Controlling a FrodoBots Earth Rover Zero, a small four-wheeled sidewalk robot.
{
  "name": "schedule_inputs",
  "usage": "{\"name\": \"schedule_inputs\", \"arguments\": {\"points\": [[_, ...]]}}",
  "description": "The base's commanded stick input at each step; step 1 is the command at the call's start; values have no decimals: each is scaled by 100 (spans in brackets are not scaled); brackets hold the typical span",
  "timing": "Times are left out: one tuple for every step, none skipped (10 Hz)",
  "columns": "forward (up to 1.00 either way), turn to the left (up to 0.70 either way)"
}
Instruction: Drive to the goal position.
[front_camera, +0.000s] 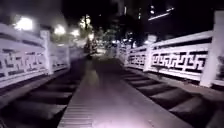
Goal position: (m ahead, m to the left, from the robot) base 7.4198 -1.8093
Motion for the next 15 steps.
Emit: {"name": "schedule_inputs", "arguments": {"points": [[45,0],[45,0],[45,0],[45,0],[45,0],[45,0],[45,0],[45,0],[45,0],[45,0],[45,0],[45,0],[45,-4],[45,-9],[45,-24]]}}
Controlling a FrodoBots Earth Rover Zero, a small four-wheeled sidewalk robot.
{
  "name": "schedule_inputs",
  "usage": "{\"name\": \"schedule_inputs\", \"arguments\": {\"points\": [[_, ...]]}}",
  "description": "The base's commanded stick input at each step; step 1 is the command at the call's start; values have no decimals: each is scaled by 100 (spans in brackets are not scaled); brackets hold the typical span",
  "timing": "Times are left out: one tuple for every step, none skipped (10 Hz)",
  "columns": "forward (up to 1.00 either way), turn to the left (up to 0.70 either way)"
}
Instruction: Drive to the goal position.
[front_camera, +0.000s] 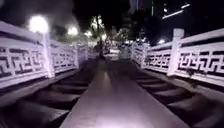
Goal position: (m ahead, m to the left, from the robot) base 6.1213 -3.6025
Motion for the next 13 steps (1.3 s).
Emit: {"name": "schedule_inputs", "arguments": {"points": [[45,-5],[45,0],[45,0],[45,0],[45,0],[45,0],[45,0],[51,0],[69,0],[70,0],[70,0],[70,0],[70,0]]}}
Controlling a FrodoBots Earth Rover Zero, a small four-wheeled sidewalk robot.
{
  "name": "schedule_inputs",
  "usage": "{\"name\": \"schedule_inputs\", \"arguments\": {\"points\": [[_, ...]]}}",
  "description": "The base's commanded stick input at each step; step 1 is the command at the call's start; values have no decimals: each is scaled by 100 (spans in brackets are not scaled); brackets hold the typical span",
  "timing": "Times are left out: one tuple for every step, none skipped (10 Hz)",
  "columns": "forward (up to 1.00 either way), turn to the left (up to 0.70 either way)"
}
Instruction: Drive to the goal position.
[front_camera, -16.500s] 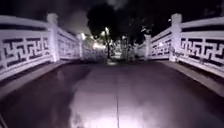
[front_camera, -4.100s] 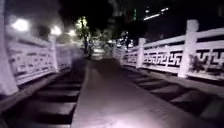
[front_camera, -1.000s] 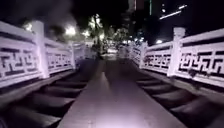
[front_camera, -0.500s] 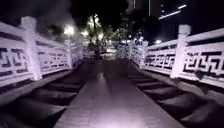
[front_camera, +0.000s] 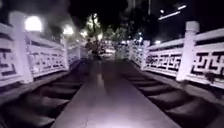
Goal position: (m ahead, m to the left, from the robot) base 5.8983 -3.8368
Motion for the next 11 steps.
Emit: {"name": "schedule_inputs", "arguments": {"points": [[70,0],[70,0],[70,0],[70,0],[70,0],[70,0],[70,0],[70,0],[70,0],[70,0],[70,0]]}}
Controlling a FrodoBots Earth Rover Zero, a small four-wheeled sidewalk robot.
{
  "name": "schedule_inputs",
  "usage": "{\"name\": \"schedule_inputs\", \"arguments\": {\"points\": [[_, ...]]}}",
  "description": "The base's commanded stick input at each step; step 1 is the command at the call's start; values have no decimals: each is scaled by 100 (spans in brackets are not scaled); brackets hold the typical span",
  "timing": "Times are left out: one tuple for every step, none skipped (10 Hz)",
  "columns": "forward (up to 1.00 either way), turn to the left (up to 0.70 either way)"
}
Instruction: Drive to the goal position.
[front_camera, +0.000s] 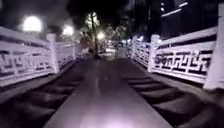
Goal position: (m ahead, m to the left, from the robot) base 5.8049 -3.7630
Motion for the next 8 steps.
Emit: {"name": "schedule_inputs", "arguments": {"points": [[70,0],[70,0],[70,0],[70,0],[70,0],[70,0],[70,0],[70,14]]}}
